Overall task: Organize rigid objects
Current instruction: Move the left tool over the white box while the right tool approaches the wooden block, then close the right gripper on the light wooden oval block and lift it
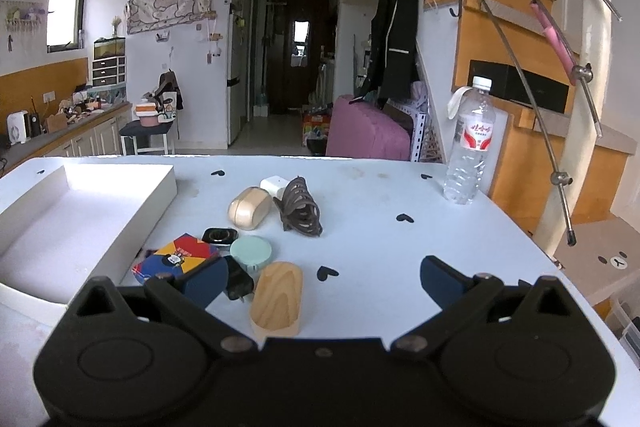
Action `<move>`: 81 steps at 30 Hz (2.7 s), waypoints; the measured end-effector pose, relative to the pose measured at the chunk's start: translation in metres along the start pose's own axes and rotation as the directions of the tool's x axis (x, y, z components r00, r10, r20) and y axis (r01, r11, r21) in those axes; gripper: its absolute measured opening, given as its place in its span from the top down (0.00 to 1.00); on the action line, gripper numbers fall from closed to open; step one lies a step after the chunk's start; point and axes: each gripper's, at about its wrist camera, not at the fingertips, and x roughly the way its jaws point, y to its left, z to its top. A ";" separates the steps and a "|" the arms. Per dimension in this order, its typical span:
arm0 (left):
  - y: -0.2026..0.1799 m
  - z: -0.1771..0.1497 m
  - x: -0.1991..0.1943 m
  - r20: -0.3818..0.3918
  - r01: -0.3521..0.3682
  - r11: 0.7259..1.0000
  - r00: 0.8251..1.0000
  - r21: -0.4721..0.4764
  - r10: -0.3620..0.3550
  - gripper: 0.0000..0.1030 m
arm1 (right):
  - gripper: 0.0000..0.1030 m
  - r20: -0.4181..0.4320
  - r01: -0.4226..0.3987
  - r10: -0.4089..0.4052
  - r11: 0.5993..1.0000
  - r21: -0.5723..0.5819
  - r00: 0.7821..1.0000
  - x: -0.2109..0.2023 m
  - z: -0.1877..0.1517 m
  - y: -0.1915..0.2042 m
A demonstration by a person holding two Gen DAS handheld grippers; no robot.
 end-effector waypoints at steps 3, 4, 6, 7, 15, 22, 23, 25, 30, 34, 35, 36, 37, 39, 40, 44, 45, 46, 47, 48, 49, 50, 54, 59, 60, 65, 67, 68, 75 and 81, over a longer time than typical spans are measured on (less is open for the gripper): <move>0.009 -0.006 0.015 -0.055 0.003 1.000 0.998 0.017 -0.002 0.00 | 0.00 -0.006 0.002 -0.002 1.000 0.009 1.000 0.004 0.000 0.001; 0.011 -0.009 0.021 -0.074 0.003 1.000 0.997 0.024 -0.001 0.00 | 0.00 -0.009 0.002 -0.002 1.000 0.013 1.000 0.006 0.000 0.002; 0.015 -0.014 0.026 -0.097 0.001 0.999 0.995 0.036 0.003 0.00 | 0.00 -0.015 0.001 0.000 1.000 0.018 1.000 0.009 0.000 0.003; 0.019 -0.016 0.030 -0.110 0.001 0.999 0.994 0.040 0.004 0.00 | 0.00 -0.018 0.000 0.001 1.000 0.018 1.000 0.011 -0.001 0.004; 0.037 -0.032 0.054 -0.214 0.084 0.996 0.973 -0.017 -0.086 0.00 | 0.00 -0.069 -0.017 0.021 0.998 0.056 0.997 0.029 -0.003 0.006; 0.034 -0.039 0.067 -0.295 0.075 0.997 0.953 0.001 -0.071 0.22 | 0.00 -0.101 -0.030 0.041 0.994 0.106 0.994 0.044 -0.004 0.001; 0.033 -0.040 0.069 -0.309 0.084 0.996 0.948 0.008 -0.077 0.28 | 0.00 -0.103 -0.034 0.046 0.993 0.112 0.994 0.045 -0.005 0.001; 0.028 -0.043 0.075 -0.323 0.098 0.995 0.942 0.024 -0.086 0.37 | 0.00 -0.113 -0.035 0.049 0.992 0.124 0.992 0.050 -0.006 0.001; 0.023 -0.048 0.084 -0.356 0.103 0.993 0.931 0.052 -0.078 0.63 | 0.12 -0.138 -0.061 0.083 0.986 0.153 0.987 0.063 -0.007 -0.004; 0.025 -0.046 0.087 -0.362 0.079 0.996 0.930 0.042 -0.059 0.90 | 0.16 -0.154 -0.068 0.094 0.983 0.168 0.984 0.076 -0.005 -0.006; 0.026 -0.045 0.087 -0.361 0.083 0.996 0.930 0.038 -0.063 0.90 | 0.18 -0.159 -0.069 0.096 0.983 0.169 0.983 0.078 -0.005 -0.005; 0.027 -0.045 0.088 -0.362 0.085 0.996 0.930 0.033 -0.067 0.91 | 0.19 -0.165 -0.070 0.099 0.983 0.172 0.981 0.082 -0.005 -0.005; 0.027 -0.045 0.087 -0.361 0.086 0.996 0.930 0.031 -0.070 0.91 | 0.19 -0.170 -0.071 0.101 0.982 0.174 0.980 0.085 -0.005 -0.005; 0.026 -0.045 0.087 -0.358 0.086 0.996 0.931 0.031 -0.070 0.91 | 0.21 -0.174 -0.070 0.101 0.982 0.175 0.979 0.089 -0.005 -0.004; 0.026 -0.045 0.087 -0.356 0.086 0.996 0.932 0.036 -0.067 0.91 | 0.21 -0.175 -0.069 0.100 0.982 0.177 0.979 0.090 -0.005 -0.003; 0.022 -0.045 0.087 -0.346 0.084 0.995 0.936 0.057 -0.059 0.90 | 0.22 -0.181 -0.073 0.108 0.979 0.188 0.977 0.092 -0.008 -0.001; 0.023 -0.046 0.087 -0.343 0.086 0.995 0.937 0.056 -0.061 0.90 | 0.22 -0.184 -0.075 0.110 0.979 0.190 0.977 0.092 -0.009 -0.001; 0.023 -0.046 0.087 -0.338 0.086 0.995 0.939 0.056 -0.062 0.90 | 0.22 -0.185 -0.074 0.110 0.979 0.191 0.977 0.092 -0.010 -0.001; 0.022 -0.046 0.087 -0.334 0.088 0.994 0.940 0.061 -0.063 0.90 | 0.23 -0.187 -0.071 0.107 0.979 0.191 0.977 0.092 -0.010 -0.001; 0.022 -0.047 0.087 -0.330 0.091 0.993 0.942 0.072 -0.063 0.90 | 0.23 -0.188 -0.068 0.105 0.979 0.192 0.977 0.092 -0.010 -0.001; 0.021 -0.048 0.086 -0.324 0.095 0.992 0.944 0.084 -0.063 0.90 | 0.24 -0.188 -0.065 0.102 0.979 0.193 0.977 0.091 -0.010 -0.002; 0.021 -0.049 0.085 -0.317 0.099 0.991 0.946 0.090 -0.066 0.90 | 0.24 -0.188 -0.062 0.099 0.979 0.193 0.977 0.091 -0.011 -0.003; 0.023 -0.055 0.084 -0.301 0.106 0.992 0.950 0.074 -0.079 0.90 | 0.27 -0.188 -0.047 0.083 0.981 0.189 0.979 0.089 -0.009 -0.003; 0.024 -0.060 0.083 -0.280 0.109 0.991 0.956 0.073 -0.084 0.90 | 0.27 -0.193 -0.039 0.073 0.984 0.175 0.979 0.090 -0.009 0.001; 0.024 -0.060 0.083 -0.275 0.108 0.991 0.958 0.076 -0.084 0.90 | 0.27 -0.195 -0.039 0.073 0.984 0.174 0.978 0.091 -0.009 0.002; 0.026 -0.062 0.081 -0.258 0.116 0.990 0.962 0.075 -0.093 0.91 | 0.27 -0.214 -0.039 0.072 0.987 0.154 0.974 0.097 -0.009 0.009; 0.027 -0.066 0.079 -0.250 0.121 0.990 0.963 0.070 -0.100 0.91 | 0.27 -0.231 -0.045 0.075 0.990 0.132 0.970 0.102 -0.009 0.013; 0.028 -0.066 0.079 -0.249 0.123 0.990 0.963 0.069 -0.102 0.91 | 0.28 -0.240 -0.046 0.074 0.992 0.120 0.968 0.104 -0.009 0.014; 0.028 -0.067 0.078 -0.238 0.124 0.989 0.966 0.075 -0.103 0.91 | 0.34 -0.304 -0.032 0.054 0.996 0.078 0.951 0.125 -0.010 0.022; 0.027 -0.069 0.076 -0.226 0.122 0.989 0.969 0.079 -0.102 0.91 | 0.49 -0.326 -0.048 0.076 0.994 0.094 0.942 0.141 -0.007 0.023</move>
